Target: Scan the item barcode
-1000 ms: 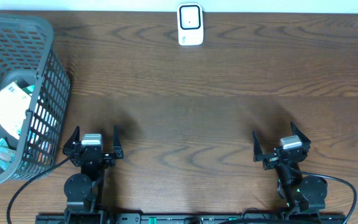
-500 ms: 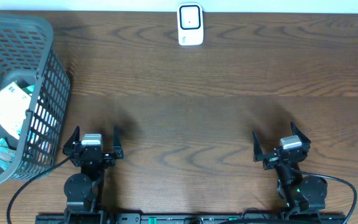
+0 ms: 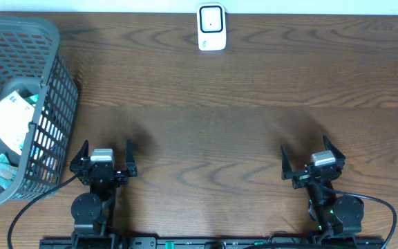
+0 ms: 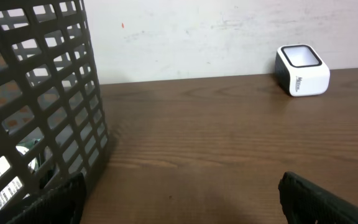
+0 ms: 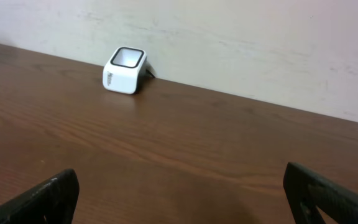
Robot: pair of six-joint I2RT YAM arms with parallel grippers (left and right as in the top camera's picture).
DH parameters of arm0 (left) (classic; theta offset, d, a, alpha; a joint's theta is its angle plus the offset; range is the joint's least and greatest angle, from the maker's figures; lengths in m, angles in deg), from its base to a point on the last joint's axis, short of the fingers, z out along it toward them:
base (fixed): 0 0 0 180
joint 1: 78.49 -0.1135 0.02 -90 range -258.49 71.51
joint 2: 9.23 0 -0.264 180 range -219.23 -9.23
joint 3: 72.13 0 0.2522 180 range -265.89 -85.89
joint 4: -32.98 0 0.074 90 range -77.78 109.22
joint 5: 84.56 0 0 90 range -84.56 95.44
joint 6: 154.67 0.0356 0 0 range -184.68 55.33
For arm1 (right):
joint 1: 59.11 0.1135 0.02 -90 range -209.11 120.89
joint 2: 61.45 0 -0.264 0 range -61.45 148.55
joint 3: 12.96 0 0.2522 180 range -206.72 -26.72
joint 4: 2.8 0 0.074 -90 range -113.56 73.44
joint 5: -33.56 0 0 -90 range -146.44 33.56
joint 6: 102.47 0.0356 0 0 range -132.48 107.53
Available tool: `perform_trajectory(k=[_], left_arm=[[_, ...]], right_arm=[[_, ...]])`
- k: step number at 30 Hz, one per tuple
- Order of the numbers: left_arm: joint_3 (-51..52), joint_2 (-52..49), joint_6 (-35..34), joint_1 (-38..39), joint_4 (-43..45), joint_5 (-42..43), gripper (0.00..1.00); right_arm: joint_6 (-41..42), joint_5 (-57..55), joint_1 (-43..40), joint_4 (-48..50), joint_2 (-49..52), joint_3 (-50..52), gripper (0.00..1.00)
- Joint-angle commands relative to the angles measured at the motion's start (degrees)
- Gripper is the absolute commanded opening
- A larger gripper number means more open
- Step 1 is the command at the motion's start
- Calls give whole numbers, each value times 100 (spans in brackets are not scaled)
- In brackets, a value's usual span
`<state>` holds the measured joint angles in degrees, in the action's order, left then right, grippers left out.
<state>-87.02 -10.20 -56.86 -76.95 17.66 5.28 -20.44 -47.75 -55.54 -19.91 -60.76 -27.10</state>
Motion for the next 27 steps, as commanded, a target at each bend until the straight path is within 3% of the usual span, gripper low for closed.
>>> perform_trajectory(k=[1, 27], left_arm=[[90, -7, 96, -28, -254, -92, 98], [90, -7, 323, -28, -227, -92, 98]], right_arm=[[63, -20, 39, -26, -26, 7, 99], [63, -20, 39, -26, -26, 7, 99]])
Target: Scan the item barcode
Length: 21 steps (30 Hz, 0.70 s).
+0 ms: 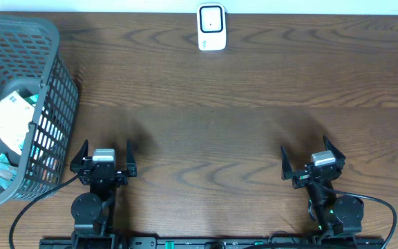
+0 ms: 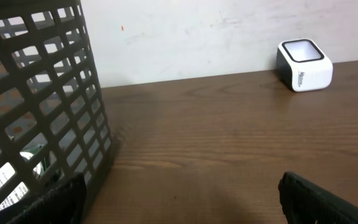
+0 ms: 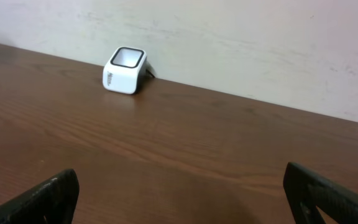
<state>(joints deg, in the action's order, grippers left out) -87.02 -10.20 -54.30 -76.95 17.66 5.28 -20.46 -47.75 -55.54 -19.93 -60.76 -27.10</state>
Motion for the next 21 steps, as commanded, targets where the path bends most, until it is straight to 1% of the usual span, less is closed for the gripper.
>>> perform_trajectory(k=[1, 8, 12, 17, 21], left_arm=[[90, -7, 22, -24, -232, -39, 98], [37, -63, -358, -24, -247, -39, 98], [-151, -306, -470, -24, -249, -37, 98], [-603, -1019, -511, -24, -251, -31, 98], [-1191, -1799, -509, -24, -251, -28, 98]], right_arm=[[66, -20, 39, -24, -26, 7, 99], [66, -20, 39, -24, -26, 7, 99], [66, -20, 39, -24, -26, 7, 99], [66, -20, 39, -24, -26, 7, 99], [66, -20, 39, -24, -26, 7, 99]])
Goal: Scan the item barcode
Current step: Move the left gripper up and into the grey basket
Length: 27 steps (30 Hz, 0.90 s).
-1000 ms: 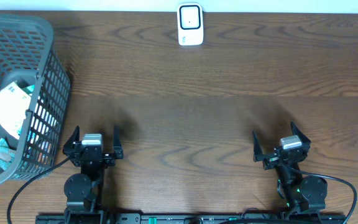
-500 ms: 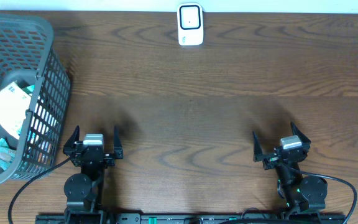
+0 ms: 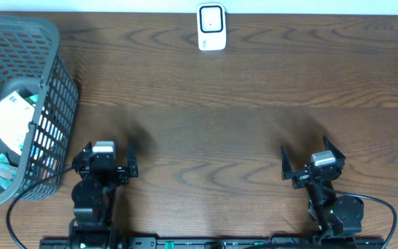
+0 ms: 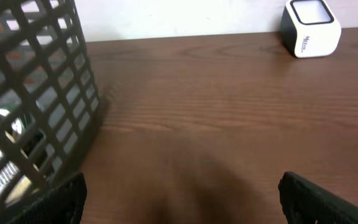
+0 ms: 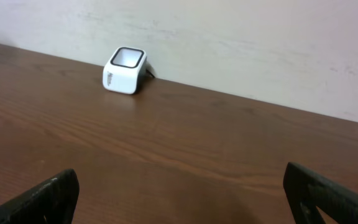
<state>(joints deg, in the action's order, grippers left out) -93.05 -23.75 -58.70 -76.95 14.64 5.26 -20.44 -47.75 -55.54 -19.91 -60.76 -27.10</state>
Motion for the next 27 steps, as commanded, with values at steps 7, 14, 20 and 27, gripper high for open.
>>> perform_trajectory(k=[7, 14, 20, 27], left_arm=[[-1991, -1773, -70, -24, -57, 455, 98], [-3904, -2935, -70, -24, -1248, 970, 98], [-5884, -3928, -76, -24, -2691, 1158, 98], [-8588, -5445, -66, -131, -4907, 1134, 98]], right_arm=[[63, -20, 39, -26, -26, 7, 99], [63, -20, 39, -26, -26, 7, 99], [63, -20, 39, -26, -26, 7, 99], [63, -20, 39, -26, -26, 7, 99]])
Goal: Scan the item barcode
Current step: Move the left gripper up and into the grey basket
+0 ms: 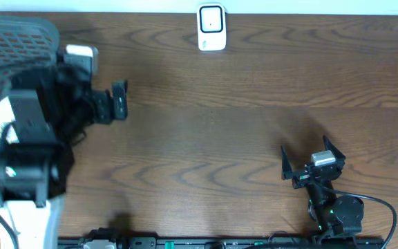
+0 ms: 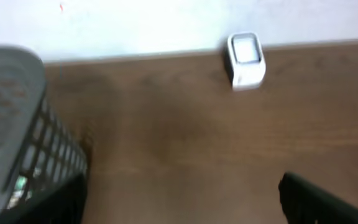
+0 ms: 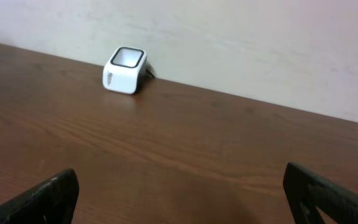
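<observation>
The white barcode scanner (image 1: 211, 28) stands at the far edge of the table, also seen in the right wrist view (image 3: 125, 70) and, blurred, in the left wrist view (image 2: 246, 59). The items lie in the grey mesh basket (image 1: 19, 31) at the left; a white and teal package shows partly under my left arm. My left gripper (image 1: 92, 90) is raised high beside the basket's right rim, open and empty (image 2: 179, 205). My right gripper (image 1: 309, 155) rests low at the near right, open and empty (image 3: 179, 205).
The brown wooden table (image 1: 240, 124) stretches between the basket and the right arm. A pale wall (image 3: 229, 37) rises behind the scanner. Cables (image 1: 372, 200) run at the near edge by the arm bases.
My left arm has risen from its low rest near the front edge and now hovers high beside the basket, farther back and to the left. The right arm has not moved.
Both grippers first rested open and low at the near edge, the left beside the basket. The left wrist then tilted down a little toward the table. Now the left gripper is lifted up by the basket's rim, still open; the right stayed put.
</observation>
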Robot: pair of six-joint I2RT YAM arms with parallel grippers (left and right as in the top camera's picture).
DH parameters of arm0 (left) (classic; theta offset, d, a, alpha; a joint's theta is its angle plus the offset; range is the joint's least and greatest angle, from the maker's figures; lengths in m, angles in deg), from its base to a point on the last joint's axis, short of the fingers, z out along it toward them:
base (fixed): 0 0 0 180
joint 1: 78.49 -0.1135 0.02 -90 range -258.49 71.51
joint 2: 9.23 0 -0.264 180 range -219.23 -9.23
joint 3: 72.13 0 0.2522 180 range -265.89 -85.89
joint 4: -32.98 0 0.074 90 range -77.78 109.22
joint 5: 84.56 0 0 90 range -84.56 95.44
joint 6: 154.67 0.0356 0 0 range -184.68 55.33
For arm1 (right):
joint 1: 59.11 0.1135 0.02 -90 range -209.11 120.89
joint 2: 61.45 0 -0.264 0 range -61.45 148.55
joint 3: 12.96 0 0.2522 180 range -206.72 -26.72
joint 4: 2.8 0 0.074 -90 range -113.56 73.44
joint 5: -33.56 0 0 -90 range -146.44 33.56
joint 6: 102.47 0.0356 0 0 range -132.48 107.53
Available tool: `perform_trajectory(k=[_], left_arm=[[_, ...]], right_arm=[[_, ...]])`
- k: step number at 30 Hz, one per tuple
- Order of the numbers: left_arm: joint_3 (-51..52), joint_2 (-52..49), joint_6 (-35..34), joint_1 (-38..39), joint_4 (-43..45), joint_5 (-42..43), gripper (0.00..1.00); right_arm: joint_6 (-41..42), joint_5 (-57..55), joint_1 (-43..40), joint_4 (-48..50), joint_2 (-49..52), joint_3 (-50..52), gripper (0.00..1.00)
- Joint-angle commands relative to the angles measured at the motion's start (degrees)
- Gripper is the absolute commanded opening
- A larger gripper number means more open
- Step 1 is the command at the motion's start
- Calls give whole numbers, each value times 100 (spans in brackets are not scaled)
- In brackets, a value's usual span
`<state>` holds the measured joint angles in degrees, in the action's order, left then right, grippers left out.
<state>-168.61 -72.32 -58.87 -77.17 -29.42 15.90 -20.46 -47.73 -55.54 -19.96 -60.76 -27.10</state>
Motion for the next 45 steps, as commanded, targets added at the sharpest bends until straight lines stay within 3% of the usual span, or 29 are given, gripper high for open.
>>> perform_trajectory(k=[1, 5, 11, 13, 18, 22, 27, 32, 37, 45], left_arm=[[-1392, -809, -52, -131, -758, 76, 98], [-2044, -1283, -59, -131, -1362, 114, 98], [-2039, -1639, -90, -168, -1123, 260, 98], [-2081, -1722, -538, -337, -841, 195, 97], [-2470, -1926, -1794, -1314, -428, 173, 98], [-2498, -1934, -2389, -2218, -498, -254, 99], [-2459, -1974, -2835, -3296, -1019, -911, 98], [-1823, -2041, -3309, -3908, -1261, -1762, 98], [-785, -2041, -3163, -4135, -632, -1784, 98], [295, -2280, -1923, -4360, 385, -1139, 98]], right_arm=[[66, -22, 39, -22, -26, 7, 99], [66, -22, 39, -22, -26, 7, 99], [66, -22, 39, -22, -26, 7, 99], [66, -22, 39, -22, -26, 7, 99], [66, -22, 39, -22, -26, 7, 99], [66, -22, 39, -22, -26, 7, 99], [66, -22, 39, -22, -26, 7, 99], [66, -22, 39, -22, -26, 7, 99], [66, -22, 39, -22, -26, 7, 99], [66, -22, 39, -22, -26, 7, 99]])
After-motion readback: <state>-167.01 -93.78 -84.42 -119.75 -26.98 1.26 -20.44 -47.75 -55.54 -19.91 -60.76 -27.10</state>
